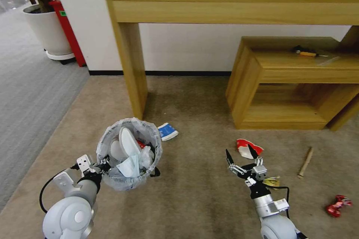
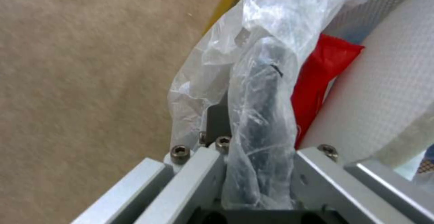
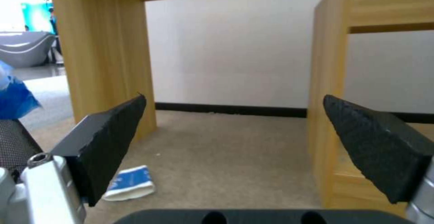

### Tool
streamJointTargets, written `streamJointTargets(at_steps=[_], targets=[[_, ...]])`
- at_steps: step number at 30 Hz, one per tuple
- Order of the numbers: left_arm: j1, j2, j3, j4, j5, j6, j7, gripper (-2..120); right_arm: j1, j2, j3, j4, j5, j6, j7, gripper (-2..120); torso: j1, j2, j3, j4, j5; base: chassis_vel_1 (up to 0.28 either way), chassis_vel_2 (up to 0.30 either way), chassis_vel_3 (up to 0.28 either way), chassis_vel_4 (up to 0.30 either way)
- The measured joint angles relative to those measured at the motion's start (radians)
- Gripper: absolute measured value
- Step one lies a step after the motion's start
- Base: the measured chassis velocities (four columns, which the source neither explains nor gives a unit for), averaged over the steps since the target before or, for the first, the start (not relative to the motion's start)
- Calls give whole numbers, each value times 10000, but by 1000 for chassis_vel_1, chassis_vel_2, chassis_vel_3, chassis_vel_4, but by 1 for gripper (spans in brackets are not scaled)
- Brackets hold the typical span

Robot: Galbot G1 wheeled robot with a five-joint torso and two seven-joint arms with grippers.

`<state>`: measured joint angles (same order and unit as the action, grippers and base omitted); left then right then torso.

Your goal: Pick up the trash bin and place the garbage on the floor into it.

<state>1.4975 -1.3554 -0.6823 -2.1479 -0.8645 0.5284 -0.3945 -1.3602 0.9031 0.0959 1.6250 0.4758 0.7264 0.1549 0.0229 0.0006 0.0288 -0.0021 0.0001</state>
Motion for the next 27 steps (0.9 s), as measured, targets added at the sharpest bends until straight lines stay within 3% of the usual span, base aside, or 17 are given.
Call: streamJointTargets(at_steps=[21, 27], targets=[[81, 5, -99, -2, 17, -5, -7, 0, -232, 130, -66, -182, -409, 247, -85, 100, 0, 0, 0, 1, 4, -119, -127, 128, 118], [182, -13, -204, -11, 27, -12, 22, 0, -400, 120, -54, -620, -1309, 223, 394, 100, 0, 0, -1, 2, 0, -26, -15, 18, 22]])
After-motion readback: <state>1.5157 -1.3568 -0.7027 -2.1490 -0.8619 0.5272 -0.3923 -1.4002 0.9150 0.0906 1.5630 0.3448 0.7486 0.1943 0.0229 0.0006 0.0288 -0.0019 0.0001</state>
